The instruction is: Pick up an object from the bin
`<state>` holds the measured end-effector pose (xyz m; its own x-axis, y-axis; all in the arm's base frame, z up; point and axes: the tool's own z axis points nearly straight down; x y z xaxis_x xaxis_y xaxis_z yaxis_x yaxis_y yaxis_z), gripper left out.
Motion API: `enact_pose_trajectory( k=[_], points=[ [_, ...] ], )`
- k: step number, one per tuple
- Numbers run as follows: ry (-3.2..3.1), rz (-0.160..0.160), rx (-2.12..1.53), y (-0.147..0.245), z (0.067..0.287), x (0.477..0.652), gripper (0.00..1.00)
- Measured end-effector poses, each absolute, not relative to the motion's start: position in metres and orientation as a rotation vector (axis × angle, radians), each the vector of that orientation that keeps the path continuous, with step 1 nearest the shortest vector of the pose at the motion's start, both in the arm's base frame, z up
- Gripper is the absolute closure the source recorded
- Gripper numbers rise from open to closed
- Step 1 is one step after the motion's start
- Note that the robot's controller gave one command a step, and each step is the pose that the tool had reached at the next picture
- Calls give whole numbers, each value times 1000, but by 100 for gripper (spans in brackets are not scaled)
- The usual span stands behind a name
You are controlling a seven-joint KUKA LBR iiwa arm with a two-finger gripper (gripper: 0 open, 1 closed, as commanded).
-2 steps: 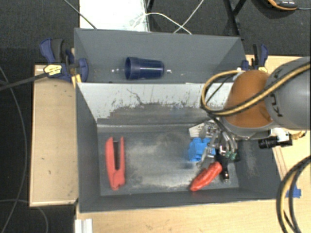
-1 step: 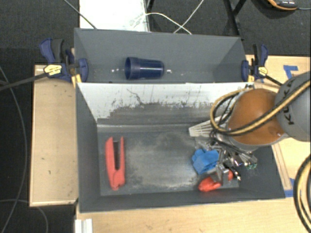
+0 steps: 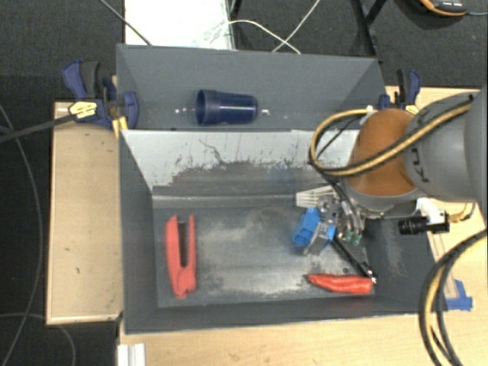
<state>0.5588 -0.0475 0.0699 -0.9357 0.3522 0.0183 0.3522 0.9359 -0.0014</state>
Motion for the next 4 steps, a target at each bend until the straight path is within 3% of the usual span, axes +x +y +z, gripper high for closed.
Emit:
enact_pose_trajectory(
  k=[1, 4],
  points=[
    [-3073, -4, -559, -48, 70, 559, 100],
    [-3087, -5, -556, -48, 106, 560, 100]
  ],
)
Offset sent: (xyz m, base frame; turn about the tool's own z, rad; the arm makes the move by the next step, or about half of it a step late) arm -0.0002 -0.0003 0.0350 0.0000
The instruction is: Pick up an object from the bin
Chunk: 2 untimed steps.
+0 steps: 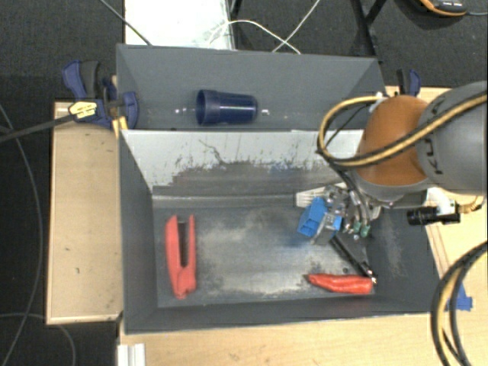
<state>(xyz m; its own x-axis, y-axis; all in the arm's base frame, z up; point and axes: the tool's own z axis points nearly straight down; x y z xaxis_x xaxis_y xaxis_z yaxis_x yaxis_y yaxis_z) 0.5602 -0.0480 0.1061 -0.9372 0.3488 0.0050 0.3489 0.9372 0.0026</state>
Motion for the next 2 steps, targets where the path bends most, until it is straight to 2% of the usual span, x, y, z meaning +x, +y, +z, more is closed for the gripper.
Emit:
enact_pose_trajectory(
  k=[2],
  points=[
    [-3090, -6, -552, -48, 132, 560, 100]
  ],
)
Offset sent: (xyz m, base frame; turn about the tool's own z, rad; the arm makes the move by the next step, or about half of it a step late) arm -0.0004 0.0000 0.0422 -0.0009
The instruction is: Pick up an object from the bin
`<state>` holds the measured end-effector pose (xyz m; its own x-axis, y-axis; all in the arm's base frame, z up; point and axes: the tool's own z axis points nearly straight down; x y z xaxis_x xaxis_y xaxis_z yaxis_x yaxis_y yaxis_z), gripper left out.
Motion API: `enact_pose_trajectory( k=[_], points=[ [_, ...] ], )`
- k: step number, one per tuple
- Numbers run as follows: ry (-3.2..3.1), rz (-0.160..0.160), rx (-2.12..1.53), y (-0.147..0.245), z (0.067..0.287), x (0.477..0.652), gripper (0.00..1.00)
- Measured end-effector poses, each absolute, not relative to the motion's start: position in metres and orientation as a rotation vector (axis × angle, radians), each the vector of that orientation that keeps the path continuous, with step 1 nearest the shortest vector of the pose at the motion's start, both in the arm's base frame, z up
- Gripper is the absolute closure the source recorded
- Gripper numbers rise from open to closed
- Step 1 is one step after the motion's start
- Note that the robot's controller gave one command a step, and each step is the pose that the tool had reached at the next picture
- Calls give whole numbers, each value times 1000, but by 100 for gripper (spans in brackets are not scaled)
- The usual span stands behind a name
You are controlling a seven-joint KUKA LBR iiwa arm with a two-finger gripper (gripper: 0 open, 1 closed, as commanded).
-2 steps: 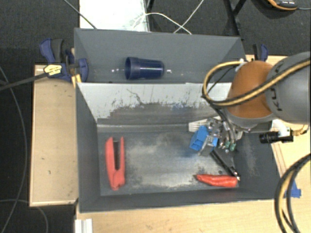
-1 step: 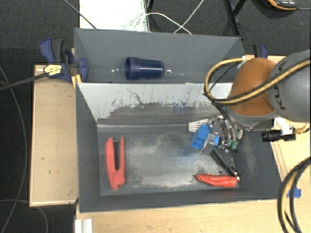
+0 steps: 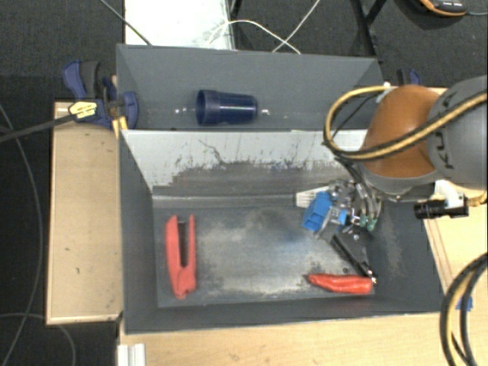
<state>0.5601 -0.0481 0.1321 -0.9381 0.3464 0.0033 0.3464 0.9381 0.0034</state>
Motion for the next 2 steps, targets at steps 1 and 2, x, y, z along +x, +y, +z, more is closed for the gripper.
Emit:
enact_pose_trajectory(
  k=[1, 2],
  points=[
    [-3097, -7, -551, -48, 146, 561, 100],
    [-3094, -7, -546, -48, 165, 560, 100]
  ],
)
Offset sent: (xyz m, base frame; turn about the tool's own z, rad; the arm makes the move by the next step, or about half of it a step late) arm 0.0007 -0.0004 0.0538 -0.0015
